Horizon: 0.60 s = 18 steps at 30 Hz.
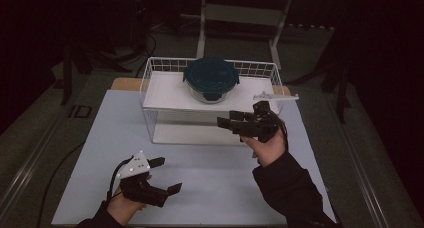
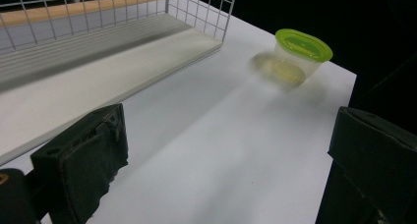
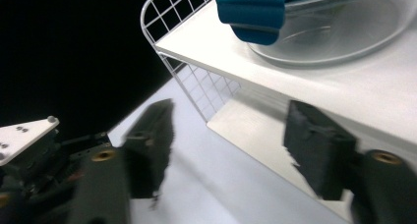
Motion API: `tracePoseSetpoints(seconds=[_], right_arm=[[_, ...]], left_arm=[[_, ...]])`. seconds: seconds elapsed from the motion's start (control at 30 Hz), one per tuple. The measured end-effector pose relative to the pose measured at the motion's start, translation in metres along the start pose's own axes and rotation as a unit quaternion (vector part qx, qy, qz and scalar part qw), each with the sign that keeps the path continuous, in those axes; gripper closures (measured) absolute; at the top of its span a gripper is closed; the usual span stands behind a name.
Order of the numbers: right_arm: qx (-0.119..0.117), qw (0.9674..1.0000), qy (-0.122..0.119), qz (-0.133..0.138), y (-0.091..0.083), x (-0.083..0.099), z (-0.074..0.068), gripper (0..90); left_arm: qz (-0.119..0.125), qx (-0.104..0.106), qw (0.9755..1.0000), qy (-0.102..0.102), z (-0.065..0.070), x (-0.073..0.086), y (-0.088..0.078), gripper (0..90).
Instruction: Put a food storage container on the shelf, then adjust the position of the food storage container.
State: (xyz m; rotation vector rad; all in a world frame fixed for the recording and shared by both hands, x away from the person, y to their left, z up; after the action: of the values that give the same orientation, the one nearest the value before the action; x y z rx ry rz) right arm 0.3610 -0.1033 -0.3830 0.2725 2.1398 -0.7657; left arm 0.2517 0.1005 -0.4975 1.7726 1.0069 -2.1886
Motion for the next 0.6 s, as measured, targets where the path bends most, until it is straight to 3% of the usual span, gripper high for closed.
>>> tracePoseSetpoints(seconds=[0.03, 0.2, 0.47, 0.6], right_arm=[[-0.009, 0.9999, -0.007, 0.003, -0.004, 0.005, 0.000, 22.0], [-0.008, 0.9998, -0.020, 0.004, -0.015, 0.016, 0.004, 16.8], [0.011, 0.9982, -0.052, 0.028, -0.040, 0.034, 0.022, 19.8], [0.015, 0.9979, -0.056, 0.031, -0.050, 0.042, 0.028, 18.9]], left_arm=[[0.001, 0.000, 1.0000, -0.002, 0.000, 0.001, -0.001, 0.9], [-0.001, -0.003, 1.0000, -0.005, -0.002, 0.006, -0.001, 0.9], [-0.005, 0.000, 1.0000, 0.000, 0.001, 0.008, 0.001, 0.9], [-0.003, 0.001, 1.0000, -0.003, 0.001, 0.008, 0.002, 0.9]])
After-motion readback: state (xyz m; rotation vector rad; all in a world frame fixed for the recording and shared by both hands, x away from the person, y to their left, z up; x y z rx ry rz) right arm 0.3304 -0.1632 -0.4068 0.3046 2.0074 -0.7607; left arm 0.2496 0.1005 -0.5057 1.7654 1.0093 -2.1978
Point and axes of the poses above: each handheld gripper's, and its own axes: y roughly forward along the jaws, x roughly out of its underside, z roughly to its right, the point moved 8 cm from there along y, roughly forward along the jaws, and after that the axes turned 7 degrees about y, right-handed, at the moved point
